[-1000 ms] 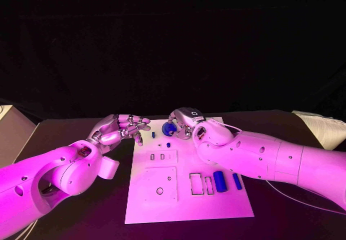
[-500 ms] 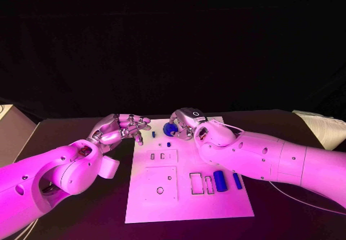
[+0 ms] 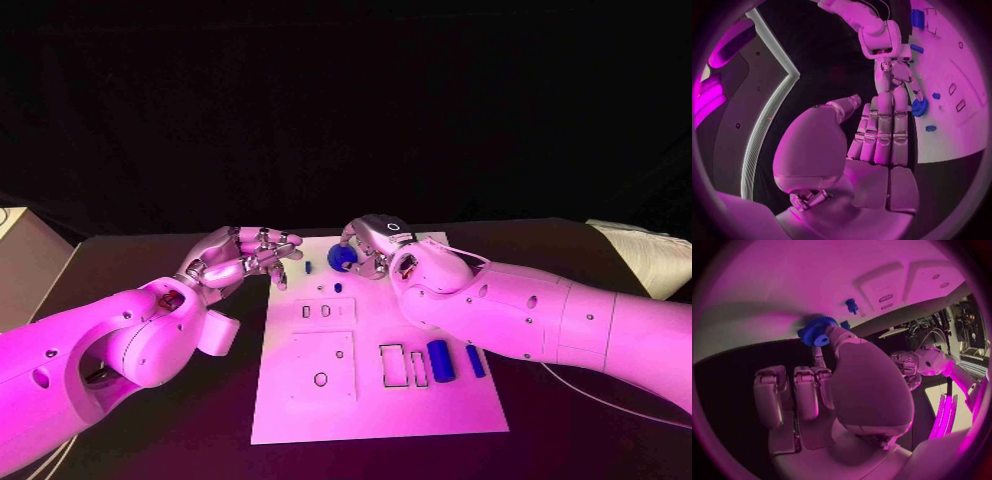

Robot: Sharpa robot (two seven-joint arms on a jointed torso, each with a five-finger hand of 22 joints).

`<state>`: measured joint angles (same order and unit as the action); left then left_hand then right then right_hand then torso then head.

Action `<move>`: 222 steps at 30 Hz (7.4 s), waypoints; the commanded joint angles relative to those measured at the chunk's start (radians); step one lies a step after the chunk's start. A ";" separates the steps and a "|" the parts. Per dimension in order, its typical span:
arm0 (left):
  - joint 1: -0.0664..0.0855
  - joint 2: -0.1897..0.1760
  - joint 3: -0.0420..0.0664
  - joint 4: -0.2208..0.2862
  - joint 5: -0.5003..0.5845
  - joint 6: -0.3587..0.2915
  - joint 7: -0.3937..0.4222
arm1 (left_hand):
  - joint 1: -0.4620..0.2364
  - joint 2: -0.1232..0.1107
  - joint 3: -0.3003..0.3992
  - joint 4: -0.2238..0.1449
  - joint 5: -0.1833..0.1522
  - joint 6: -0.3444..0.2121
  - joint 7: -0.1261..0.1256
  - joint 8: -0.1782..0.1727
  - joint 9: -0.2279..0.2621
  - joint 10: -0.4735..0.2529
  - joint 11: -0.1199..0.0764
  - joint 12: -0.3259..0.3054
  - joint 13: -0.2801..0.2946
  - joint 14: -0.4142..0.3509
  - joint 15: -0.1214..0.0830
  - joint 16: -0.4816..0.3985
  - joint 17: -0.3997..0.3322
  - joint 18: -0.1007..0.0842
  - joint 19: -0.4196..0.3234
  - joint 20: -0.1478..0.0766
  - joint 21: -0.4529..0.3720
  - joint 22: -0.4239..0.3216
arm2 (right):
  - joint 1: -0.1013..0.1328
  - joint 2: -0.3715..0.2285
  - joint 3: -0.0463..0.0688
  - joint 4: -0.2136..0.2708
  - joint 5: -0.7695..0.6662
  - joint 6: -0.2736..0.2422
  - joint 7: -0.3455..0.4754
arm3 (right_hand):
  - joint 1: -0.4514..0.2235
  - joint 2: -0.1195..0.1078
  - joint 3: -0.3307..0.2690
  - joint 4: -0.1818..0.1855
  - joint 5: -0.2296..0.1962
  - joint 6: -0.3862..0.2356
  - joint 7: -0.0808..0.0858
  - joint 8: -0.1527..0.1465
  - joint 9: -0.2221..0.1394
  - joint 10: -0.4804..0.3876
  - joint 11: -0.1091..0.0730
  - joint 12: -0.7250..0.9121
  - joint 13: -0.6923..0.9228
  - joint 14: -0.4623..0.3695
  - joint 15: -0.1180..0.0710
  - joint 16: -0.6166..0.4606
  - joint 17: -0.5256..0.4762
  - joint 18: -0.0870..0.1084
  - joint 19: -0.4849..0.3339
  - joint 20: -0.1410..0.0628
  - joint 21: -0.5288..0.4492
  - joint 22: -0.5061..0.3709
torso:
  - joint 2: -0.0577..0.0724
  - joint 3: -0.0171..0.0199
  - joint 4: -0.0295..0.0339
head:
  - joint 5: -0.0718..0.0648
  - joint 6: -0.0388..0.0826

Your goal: Assemble the parts on the task board

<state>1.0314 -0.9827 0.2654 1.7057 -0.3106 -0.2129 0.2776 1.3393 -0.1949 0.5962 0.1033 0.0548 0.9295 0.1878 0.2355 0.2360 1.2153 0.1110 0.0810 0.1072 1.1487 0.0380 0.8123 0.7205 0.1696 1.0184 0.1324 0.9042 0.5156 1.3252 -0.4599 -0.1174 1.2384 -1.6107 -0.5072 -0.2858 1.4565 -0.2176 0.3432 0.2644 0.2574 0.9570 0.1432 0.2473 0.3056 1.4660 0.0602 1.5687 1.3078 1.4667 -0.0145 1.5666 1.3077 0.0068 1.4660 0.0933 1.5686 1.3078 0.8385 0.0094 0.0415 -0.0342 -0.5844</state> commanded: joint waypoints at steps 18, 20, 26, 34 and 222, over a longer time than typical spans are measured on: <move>0.000 0.001 0.001 0.002 -0.008 0.020 0.002 | -0.006 0.007 0.005 -0.002 -0.001 -0.009 -0.001 -0.005 0.003 -0.005 0.002 -0.007 0.002 -0.012 0.001 0.006 0.001 0.013 -0.013 0.000 0.013 0.006 | -0.011 -0.008 -0.006 0.023 -0.013 -0.002 -0.012 | -0.024 -0.009 0.004 0.007 -0.005 0.004 0.002 -0.002 0.010 0.105 0.004 0.002 0.263 0.104 0.005 0.004 0.263 -0.007 0.105 -0.001 0.002 0.263 | 0.000 -0.0001 -0.0001 | 0.003 -0.006; 0.000 0.001 0.001 0.002 -0.008 0.020 0.002 | -0.006 0.007 0.005 -0.002 -0.001 -0.009 -0.001 -0.005 0.003 -0.005 0.002 -0.007 0.002 -0.012 0.001 0.006 0.001 0.013 -0.013 0.000 0.013 0.006 | -0.011 -0.010 -0.006 0.026 -0.014 -0.002 -0.013 | -0.024 -0.009 0.004 0.007 -0.005 0.004 0.002 -0.002 0.010 0.105 0.004 0.002 0.263 0.104 0.005 0.004 0.263 -0.007 0.105 -0.001 0.002 0.263 | 0.000 0.0000 0.0005 | 0.004 -0.007; 0.000 0.001 0.001 0.002 -0.008 0.020 0.002 | -0.006 0.007 0.005 -0.002 -0.001 -0.009 -0.001 -0.005 0.003 -0.005 0.002 -0.007 0.002 -0.012 0.001 0.006 0.001 0.013 -0.013 0.000 0.013 0.006 | -0.011 -0.013 -0.006 0.030 -0.018 -0.002 -0.016 | -0.026 -0.010 0.003 0.008 -0.005 0.003 0.002 -0.003 0.010 0.105 0.004 0.002 0.263 0.104 0.005 0.004 0.263 -0.007 0.105 -0.001 0.002 0.263 | 0.000 0.0004 -0.0002 | 0.004 -0.008; 0.000 0.001 0.001 0.002 -0.010 0.020 0.002 | -0.006 0.007 0.005 -0.002 -0.001 -0.009 -0.001 -0.005 0.003 -0.005 0.002 -0.007 0.002 -0.012 0.001 0.006 0.001 0.013 -0.013 0.000 0.013 0.006 | -0.012 -0.016 -0.006 0.037 -0.019 -0.003 -0.017 | -0.028 -0.011 0.002 0.008 -0.005 0.003 0.002 -0.003 0.010 0.105 0.004 0.002 0.263 0.104 0.006 0.004 0.263 -0.007 0.105 0.000 0.002 0.263 | 0.001 0.0008 0.0000 | 0.005 -0.009; -0.038 0.004 0.001 -0.023 -0.017 0.029 -0.009 | -0.019 0.012 0.014 -0.019 -0.001 -0.018 0.004 -0.013 0.014 -0.020 0.008 -0.009 0.007 -0.037 0.007 -0.030 -0.022 0.015 -0.058 0.009 0.020 0.011 | 0.014 -0.352 0.004 0.000 0.325 0.127 0.317 | -0.010 0.032 0.074 -0.054 -0.024 0.048 -0.013 -0.016 0.036 0.076 -0.008 -0.025 0.233 0.104 -0.006 0.004 0.263 -0.007 0.105 -0.007 0.002 0.263 | -0.012 0.0263 -0.0174 | -0.018 -0.018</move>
<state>0.9941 -0.9793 0.2653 1.6814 -0.3262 -0.1988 0.2650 1.3300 -0.1858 0.6113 0.0882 0.0548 0.9186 0.1911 0.2260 0.2489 1.2009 0.1180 0.0774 0.1132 1.1062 0.0447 0.7775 0.6983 0.1695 0.9576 0.1396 0.9187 0.5258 1.3385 -0.8133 -0.1138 1.2352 -1.2701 -0.3596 0.0233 1.4451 -0.1967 0.4153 0.2102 0.2374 0.9984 0.1313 0.2261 0.3363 1.4644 0.0578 1.5375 1.3074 1.4633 -0.0151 1.5666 1.3081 0.0068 1.4661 0.0930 1.5656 1.3081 0.8267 0.0356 0.0244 -0.0522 -0.6034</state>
